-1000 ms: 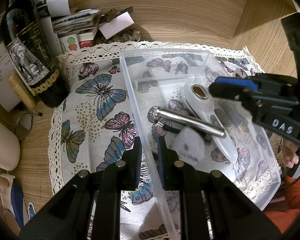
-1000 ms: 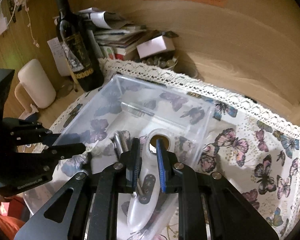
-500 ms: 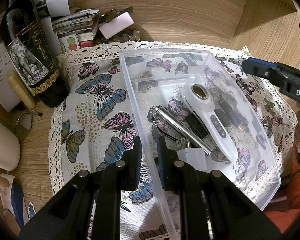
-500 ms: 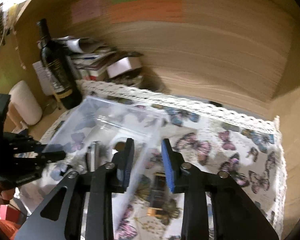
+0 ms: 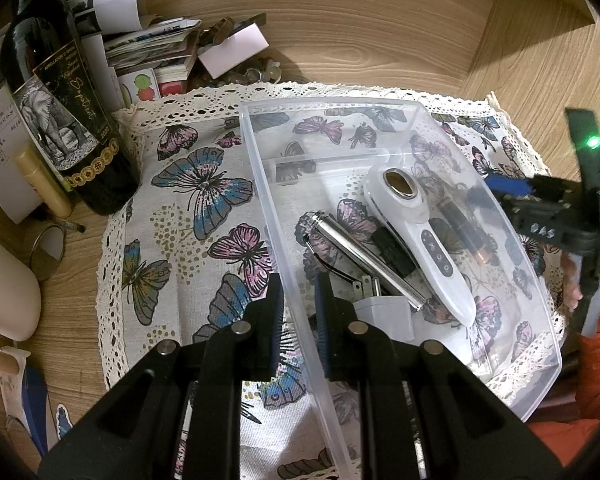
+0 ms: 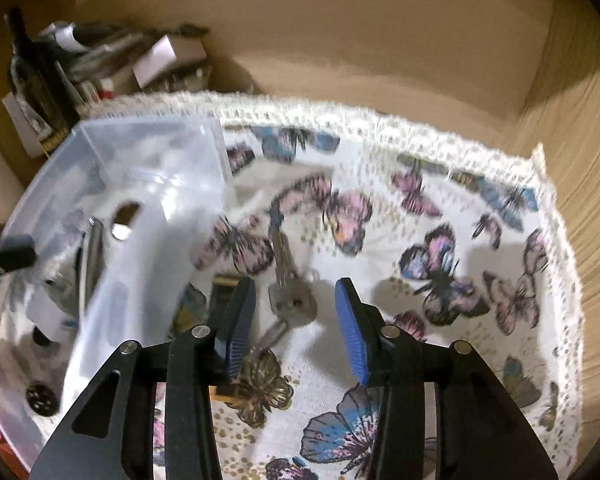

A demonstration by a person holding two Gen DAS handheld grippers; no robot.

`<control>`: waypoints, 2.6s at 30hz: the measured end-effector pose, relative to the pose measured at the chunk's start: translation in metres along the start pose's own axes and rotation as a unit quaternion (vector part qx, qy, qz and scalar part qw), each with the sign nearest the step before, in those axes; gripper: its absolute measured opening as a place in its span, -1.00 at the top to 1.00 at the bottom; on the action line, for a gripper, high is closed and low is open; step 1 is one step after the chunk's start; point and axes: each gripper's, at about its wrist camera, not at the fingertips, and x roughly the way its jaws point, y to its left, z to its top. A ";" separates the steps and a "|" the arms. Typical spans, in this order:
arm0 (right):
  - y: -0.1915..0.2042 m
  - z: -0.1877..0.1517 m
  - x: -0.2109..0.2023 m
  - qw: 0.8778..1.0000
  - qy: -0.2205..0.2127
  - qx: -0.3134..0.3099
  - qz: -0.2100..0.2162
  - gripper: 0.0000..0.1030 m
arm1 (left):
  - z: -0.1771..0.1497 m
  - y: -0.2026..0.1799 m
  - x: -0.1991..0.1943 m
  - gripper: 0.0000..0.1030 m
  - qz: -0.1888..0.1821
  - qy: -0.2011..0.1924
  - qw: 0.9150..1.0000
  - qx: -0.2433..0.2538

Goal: Organize rigid objects
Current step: 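Grasp the silver key on the cloth with the right tool, then carry the key into the clear box and open the right tool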

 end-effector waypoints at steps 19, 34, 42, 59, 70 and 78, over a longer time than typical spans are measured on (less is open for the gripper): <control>-0.004 -0.006 0.006 1.000 0.005 0.007 -0.015 0.55 | 0.000 0.000 0.000 0.70 0.000 0.000 1.000 -0.001; 0.009 0.025 -0.060 0.995 -0.096 -0.008 0.006 0.55 | 0.000 0.000 0.000 0.70 0.000 0.000 1.000 -0.001; 0.044 0.036 -0.077 0.989 -0.136 -0.049 0.036 0.55 | 0.000 0.000 0.000 0.70 0.000 0.000 1.000 0.000; 0.107 0.032 -0.038 0.986 -0.079 -0.113 0.094 0.55 | 0.000 0.001 0.000 0.70 -0.002 -0.002 1.000 -0.002; 0.116 0.028 -0.016 0.985 -0.033 -0.145 0.082 0.55 | 0.000 0.001 0.000 0.70 -0.002 -0.002 1.000 -0.002; 0.114 0.026 -0.025 0.985 -0.049 -0.145 0.078 0.55 | 0.000 0.001 0.000 0.70 -0.001 -0.002 1.000 -0.002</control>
